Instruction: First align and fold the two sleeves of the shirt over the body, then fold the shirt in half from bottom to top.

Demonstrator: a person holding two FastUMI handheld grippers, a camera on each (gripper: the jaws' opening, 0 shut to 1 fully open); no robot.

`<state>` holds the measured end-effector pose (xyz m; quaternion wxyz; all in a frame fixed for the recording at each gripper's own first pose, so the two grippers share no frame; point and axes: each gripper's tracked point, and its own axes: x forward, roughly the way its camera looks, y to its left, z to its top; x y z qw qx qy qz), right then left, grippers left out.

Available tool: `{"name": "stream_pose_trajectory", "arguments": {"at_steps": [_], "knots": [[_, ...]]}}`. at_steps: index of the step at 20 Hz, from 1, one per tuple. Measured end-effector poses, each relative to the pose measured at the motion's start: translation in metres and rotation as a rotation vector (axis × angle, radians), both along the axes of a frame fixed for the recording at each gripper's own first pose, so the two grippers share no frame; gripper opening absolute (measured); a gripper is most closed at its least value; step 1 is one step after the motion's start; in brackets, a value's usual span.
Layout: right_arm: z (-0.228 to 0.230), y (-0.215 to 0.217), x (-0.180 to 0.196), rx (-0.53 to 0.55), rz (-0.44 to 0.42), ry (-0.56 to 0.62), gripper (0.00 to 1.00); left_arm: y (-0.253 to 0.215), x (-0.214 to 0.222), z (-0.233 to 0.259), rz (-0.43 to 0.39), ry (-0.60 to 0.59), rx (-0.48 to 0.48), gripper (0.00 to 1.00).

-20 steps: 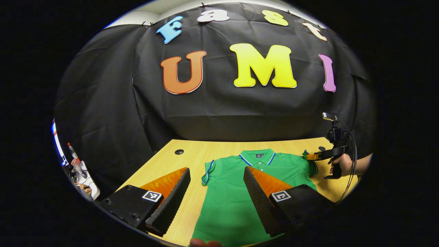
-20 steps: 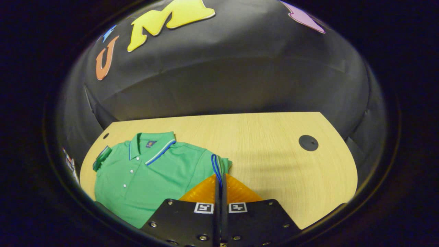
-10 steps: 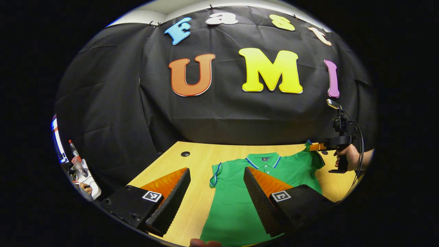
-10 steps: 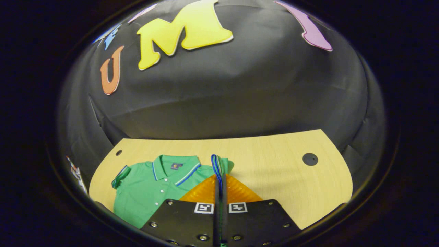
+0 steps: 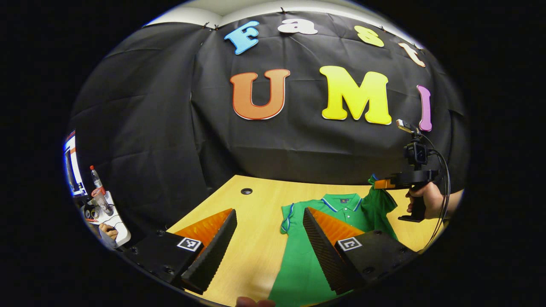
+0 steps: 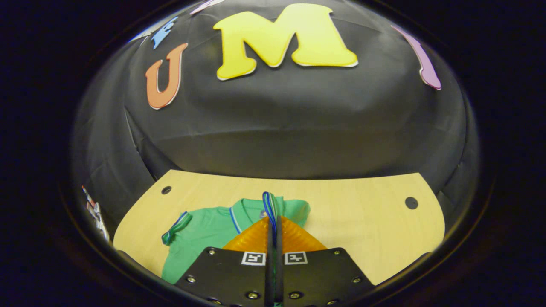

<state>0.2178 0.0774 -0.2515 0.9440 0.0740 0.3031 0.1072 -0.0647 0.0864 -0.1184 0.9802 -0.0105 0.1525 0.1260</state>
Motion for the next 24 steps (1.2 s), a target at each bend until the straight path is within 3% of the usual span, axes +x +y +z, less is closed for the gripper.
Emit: {"name": "stream_pose_trajectory", "arguments": {"at_steps": [5,8,10,12,15,24], "knots": [[-0.029,0.045,-0.009,-0.021,0.021,0.067,0.01,0.03,-0.007,-0.002,0.022,0.013,0.002,1.0],[-0.031,0.069,-0.025,0.043,0.064,0.113,0.04,0.038,-0.004,-0.005,0.014,0.019,-0.014,1.0],[-0.019,0.077,-0.034,0.078,0.089,0.097,0.22,0.036,0.001,-0.007,-0.009,0.02,-0.026,1.0],[0.0,0.068,-0.034,0.057,0.084,0.048,0.58,0.033,0.01,-0.008,-0.042,0.014,-0.034,1.0],[0.033,0.044,-0.043,0.018,0.057,-0.03,0.75,0.022,0.025,-0.007,-0.114,-0.007,-0.061,1.0],[0.134,-0.028,-0.123,-0.097,-0.028,-0.234,0.75,-0.013,0.076,-0.019,-0.333,-0.03,-0.089,0.99]]}}
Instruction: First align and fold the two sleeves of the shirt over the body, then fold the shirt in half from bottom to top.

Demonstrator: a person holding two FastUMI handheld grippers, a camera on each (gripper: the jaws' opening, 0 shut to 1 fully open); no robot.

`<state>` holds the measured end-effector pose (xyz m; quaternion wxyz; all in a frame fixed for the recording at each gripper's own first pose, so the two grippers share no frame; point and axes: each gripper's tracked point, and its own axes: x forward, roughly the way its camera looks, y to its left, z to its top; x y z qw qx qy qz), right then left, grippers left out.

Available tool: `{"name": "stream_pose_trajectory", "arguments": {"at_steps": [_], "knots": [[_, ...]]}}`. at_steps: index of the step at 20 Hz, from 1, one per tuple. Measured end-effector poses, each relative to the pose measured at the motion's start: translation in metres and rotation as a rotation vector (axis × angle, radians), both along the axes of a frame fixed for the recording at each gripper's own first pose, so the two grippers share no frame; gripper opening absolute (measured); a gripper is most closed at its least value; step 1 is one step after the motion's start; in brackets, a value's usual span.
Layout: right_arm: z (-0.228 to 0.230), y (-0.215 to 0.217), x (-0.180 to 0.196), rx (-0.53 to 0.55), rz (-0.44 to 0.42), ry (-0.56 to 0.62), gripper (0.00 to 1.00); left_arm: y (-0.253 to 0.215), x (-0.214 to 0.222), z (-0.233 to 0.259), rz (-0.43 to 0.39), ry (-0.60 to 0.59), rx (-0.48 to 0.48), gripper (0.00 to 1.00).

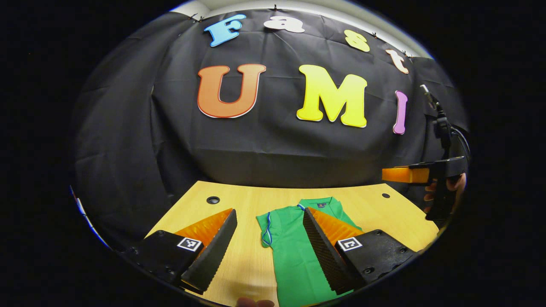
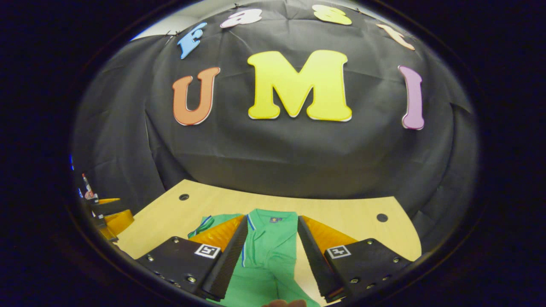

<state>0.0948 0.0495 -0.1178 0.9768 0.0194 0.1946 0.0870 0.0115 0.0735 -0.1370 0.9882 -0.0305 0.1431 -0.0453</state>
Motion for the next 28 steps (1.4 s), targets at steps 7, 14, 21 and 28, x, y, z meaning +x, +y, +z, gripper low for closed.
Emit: {"name": "stream_pose_trajectory", "arguments": {"at_steps": [7,14,21,28], "knots": [[0.026,-0.048,-0.078,-0.057,-0.033,-0.008,0.75,-0.011,0.058,-0.05,-0.086,0.047,-0.009,1.0],[0.013,-0.081,-0.118,-0.046,-0.117,0.043,0.75,-0.012,0.099,-0.115,-0.099,0.146,-0.026,0.99],[-0.005,-0.09,-0.126,-0.041,-0.148,0.094,0.75,-0.003,0.125,-0.188,-0.102,0.266,0.018,0.96],[-0.021,-0.098,-0.133,-0.017,-0.173,0.136,0.75,0.002,0.13,-0.213,-0.108,0.323,0.028,0.84]]}}
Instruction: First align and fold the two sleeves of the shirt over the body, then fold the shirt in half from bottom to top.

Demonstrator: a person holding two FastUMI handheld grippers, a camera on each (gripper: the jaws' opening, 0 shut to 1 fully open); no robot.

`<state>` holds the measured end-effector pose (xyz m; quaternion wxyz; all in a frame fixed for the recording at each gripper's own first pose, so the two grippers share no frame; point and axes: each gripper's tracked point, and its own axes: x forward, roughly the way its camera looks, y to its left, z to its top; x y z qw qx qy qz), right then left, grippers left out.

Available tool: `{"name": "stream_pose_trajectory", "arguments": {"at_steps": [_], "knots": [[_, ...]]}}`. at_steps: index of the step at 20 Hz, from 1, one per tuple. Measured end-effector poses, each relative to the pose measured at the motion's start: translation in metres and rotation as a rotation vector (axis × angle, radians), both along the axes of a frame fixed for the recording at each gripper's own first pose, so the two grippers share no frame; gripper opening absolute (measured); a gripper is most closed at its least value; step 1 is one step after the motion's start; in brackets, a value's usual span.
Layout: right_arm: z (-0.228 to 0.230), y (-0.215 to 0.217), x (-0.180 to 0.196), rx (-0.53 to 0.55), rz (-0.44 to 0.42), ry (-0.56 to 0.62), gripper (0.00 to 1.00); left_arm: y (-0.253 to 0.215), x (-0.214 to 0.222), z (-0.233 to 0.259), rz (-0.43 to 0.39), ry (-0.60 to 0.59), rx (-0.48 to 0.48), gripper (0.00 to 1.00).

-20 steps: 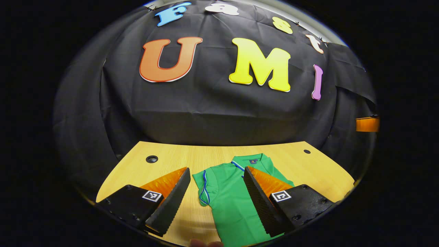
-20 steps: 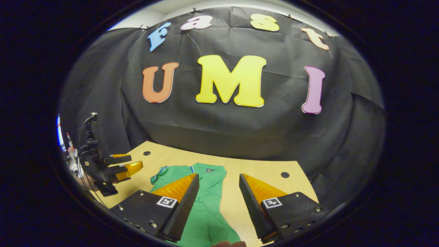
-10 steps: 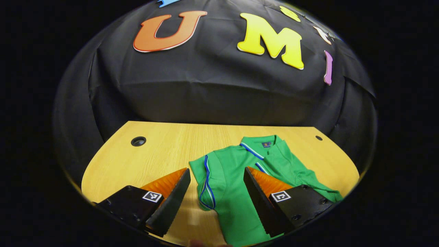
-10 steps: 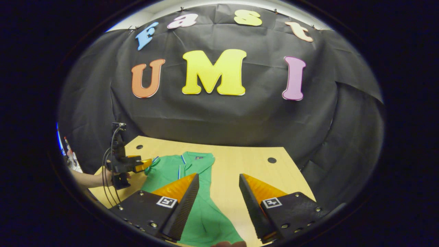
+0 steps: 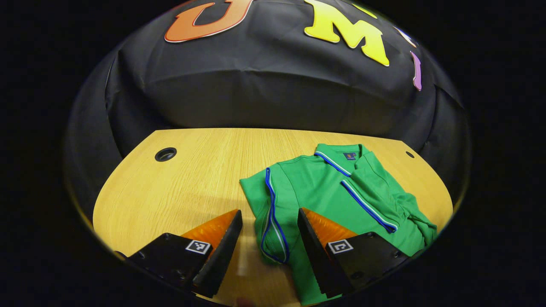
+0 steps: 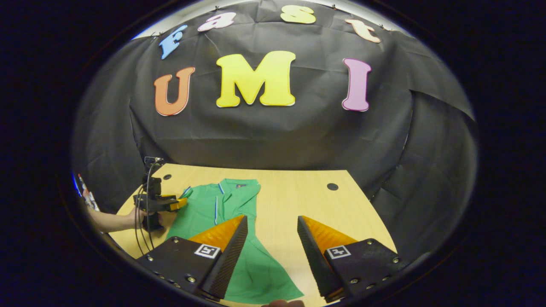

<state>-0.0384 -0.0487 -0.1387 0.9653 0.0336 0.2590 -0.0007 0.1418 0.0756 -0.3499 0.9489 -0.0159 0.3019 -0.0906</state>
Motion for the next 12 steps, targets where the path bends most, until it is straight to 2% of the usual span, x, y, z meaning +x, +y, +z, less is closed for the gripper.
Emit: {"name": "stream_pose_trajectory", "arguments": {"at_steps": [3,4,5,6,7,9,12], "knots": [[-0.0018,0.0014,-0.0001,-0.003,0.012,0.009,0.75,0.0026,0.0024,-0.0089,-0.011,0.036,0.014,0.76],[-0.0022,0.0019,-0.0007,-0.003,0.015,0.012,0.75,0.0038,0.0053,-0.0076,-0.013,0.031,0.02,0.77],[-0.0025,0.0008,-0.0007,-0.002,0.013,0.014,0.75,0.0037,0.0072,-0.0069,-0.017,0.032,0.017,0.64],[-0.0035,0.0008,-0.0005,0.002,0.008,0.016,0.75,0.0034,0.0076,-0.0079,-0.017,0.038,0.009,0.6],[-0.0049,0.0012,-0.0007,0.006,0.007,0.019,0.75,0.006,0.008,-0.0105,-0.008,0.052,0.022,0.43],[-0.0083,0.0001,-0.0008,0.01,0.005,0.029,0.75,0.007,0.01,-0.0106,-0.026,0.055,0.043,0.25],[-0.0099,-0.002,0.0007,0.025,-0.006,0.032,0.75,0.0044,0.0098,-0.0074,-0.061,0.06,0.042,0.12]]}}
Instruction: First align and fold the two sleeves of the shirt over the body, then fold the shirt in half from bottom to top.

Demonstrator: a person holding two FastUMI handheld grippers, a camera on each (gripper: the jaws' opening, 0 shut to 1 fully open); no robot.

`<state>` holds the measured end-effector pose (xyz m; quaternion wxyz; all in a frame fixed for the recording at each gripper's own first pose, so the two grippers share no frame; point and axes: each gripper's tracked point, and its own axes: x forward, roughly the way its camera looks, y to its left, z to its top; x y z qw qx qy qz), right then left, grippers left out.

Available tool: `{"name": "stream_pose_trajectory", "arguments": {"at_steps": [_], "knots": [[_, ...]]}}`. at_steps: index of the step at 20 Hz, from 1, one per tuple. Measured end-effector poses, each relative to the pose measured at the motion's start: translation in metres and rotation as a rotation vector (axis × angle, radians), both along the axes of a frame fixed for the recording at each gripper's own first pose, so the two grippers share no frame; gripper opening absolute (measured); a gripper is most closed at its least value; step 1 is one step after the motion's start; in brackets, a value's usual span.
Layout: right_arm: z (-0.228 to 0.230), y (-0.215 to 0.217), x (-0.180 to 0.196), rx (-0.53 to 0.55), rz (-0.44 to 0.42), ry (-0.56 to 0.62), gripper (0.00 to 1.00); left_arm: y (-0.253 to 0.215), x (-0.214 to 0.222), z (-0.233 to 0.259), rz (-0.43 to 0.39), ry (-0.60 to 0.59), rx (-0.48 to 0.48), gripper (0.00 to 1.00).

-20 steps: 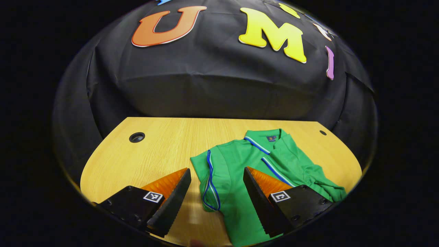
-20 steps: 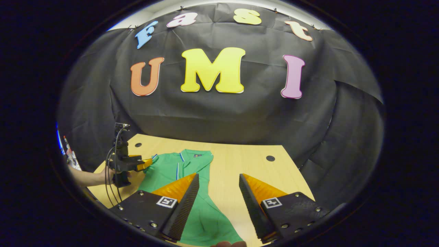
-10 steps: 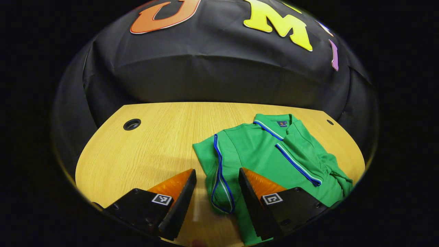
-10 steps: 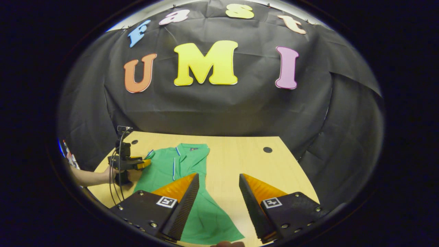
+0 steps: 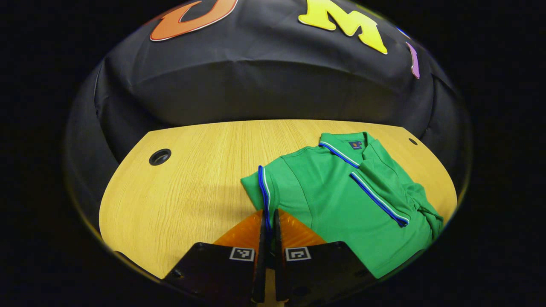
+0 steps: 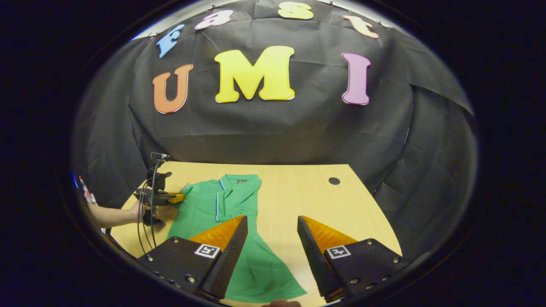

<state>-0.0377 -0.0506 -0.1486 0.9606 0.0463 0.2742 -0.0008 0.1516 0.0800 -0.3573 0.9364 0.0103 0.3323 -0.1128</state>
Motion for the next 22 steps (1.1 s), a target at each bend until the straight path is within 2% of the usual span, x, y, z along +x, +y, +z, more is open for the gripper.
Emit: {"name": "stream_pose_trajectory", "arguments": {"at_steps": [1,3,6,9,13,16,22], "knots": [[0.0,-0.002,0.001,0.001,-0.007,-0.001,0.75,0.0,0.001,0.003,-0.003,-0.004,0.001,0.08],[0.002,-0.004,0.003,0.008,-0.022,-0.007,0.75,0.0,0.003,0.018,-0.007,-0.034,-0.005,0.05],[-0.001,-0.009,0.003,0.026,-0.042,-0.008,0.75,-0.002,0.005,0.04,-0.019,-0.074,0.013,0.05],[-0.001,-0.015,0.0,0.048,-0.061,-0.008,0.75,-0.016,0.007,0.065,-0.064,-0.113,0.043,0.05],[-0.001,-0.027,-0.007,0.066,-0.086,-0.021,0.75,-0.053,0.008,0.1,-0.147,-0.171,0.072,0.05],[0.003,-0.038,-0.012,0.079,-0.11,-0.04,0.75,-0.09,0.003,0.114,-0.203,-0.187,0.06,0.05],[0.005,-0.059,-0.021,0.082,-0.146,-0.061,0.75,-0.153,-0.015,0.103,-0.298,-0.136,0.052,0.05]]}}
